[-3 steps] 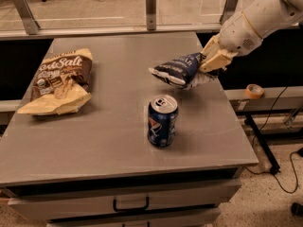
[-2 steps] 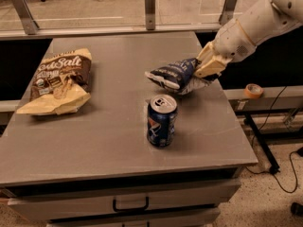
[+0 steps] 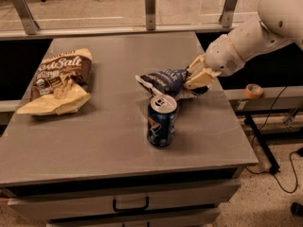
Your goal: Move blue chip bag near pepsi can
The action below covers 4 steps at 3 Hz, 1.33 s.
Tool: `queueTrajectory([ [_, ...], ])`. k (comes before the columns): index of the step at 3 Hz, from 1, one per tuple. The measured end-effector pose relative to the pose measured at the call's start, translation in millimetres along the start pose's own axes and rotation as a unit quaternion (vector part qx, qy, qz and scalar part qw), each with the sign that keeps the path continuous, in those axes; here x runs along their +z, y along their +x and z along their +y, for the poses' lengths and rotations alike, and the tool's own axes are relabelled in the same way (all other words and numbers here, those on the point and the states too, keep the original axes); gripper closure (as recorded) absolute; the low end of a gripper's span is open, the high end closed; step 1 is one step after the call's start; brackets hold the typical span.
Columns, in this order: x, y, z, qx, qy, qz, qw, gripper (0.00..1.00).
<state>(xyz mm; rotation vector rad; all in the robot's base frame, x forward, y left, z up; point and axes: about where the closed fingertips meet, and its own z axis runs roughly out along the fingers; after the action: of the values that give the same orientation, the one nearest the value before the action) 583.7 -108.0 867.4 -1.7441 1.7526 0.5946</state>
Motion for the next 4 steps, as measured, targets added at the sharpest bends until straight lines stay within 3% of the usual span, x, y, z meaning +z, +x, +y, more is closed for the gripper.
queueTrajectory([
  [2,3,-7,22,0.015,-0.024,-0.003,0.9996,0.12],
  [3,0,-10,24,0.013,-0.029,0.002,0.9995,0.0],
  [4,-8,-11,24,0.012,-0.01,0.007,0.9999,0.0],
])
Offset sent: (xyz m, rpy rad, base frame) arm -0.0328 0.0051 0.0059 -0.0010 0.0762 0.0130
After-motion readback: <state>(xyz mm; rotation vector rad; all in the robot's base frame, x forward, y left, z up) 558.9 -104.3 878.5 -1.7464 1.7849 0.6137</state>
